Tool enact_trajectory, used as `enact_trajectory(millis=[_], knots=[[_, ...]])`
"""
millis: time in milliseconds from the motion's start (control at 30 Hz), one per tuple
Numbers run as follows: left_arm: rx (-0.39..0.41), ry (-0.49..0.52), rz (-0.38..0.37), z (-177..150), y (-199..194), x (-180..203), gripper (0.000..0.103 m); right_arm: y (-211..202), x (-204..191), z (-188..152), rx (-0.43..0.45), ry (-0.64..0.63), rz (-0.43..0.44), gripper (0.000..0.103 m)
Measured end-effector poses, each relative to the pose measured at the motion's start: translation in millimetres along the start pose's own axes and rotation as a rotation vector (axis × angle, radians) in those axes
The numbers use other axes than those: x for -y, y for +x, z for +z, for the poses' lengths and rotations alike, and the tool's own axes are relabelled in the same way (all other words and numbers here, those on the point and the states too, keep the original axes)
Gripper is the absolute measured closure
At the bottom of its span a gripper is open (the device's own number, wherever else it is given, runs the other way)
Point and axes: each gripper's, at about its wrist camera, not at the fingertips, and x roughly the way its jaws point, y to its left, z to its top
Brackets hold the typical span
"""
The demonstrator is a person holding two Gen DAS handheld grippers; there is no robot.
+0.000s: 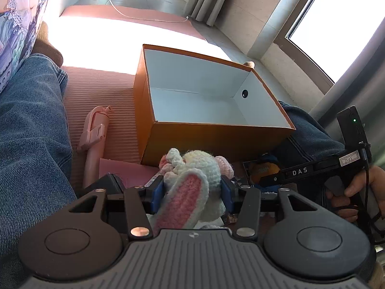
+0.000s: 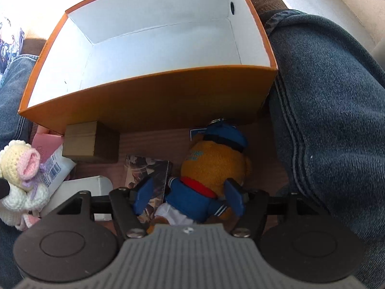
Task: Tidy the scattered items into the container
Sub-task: 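Grasp the bear keychain plush with the right gripper and lift it, then carry both plushes into the shoebox and open both grippers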
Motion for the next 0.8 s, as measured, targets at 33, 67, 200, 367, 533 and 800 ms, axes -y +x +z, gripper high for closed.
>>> enact_trajectory(millis=[33, 67, 200, 367, 533, 800], knots=[[-0.002, -0.001, 0.001, 0.0, 0.8, 0.2, 0.047, 3.8, -0.7, 1.2, -0.002, 0.006, -0.024, 0.027], [-0.003, -0.001, 0.003, -0.4, 1.8, 0.5, 0.047, 8.2, -1.8, 1.8, -0.008, 0.004, -0.048, 0.023], [-0.006, 0.002, 0.010, -0.5, 3.7, 1.4, 0.047, 27.2, -8.3, -1.2, -0.038, -0.031, -0.161, 0.020], [-0.005, -0.001, 0.011, -0.6, 3.0, 1.5, 0.047, 31.9, -12.5, -6.6, -0.022, -0.048, -0.238, 0.044], [0.003, -0.004, 0.009, -0.7, -0.7, 1.5, 0.048, 22.0, -10.7, -11.9, 0.009, -0.027, -0.185, 0.050], [0.080, -0.005, -0.008, 6.8, -22.0, 3.9, 0.049, -39.9, -37.9, -26.8, 0.195, -0.117, -0.093, 0.051]])
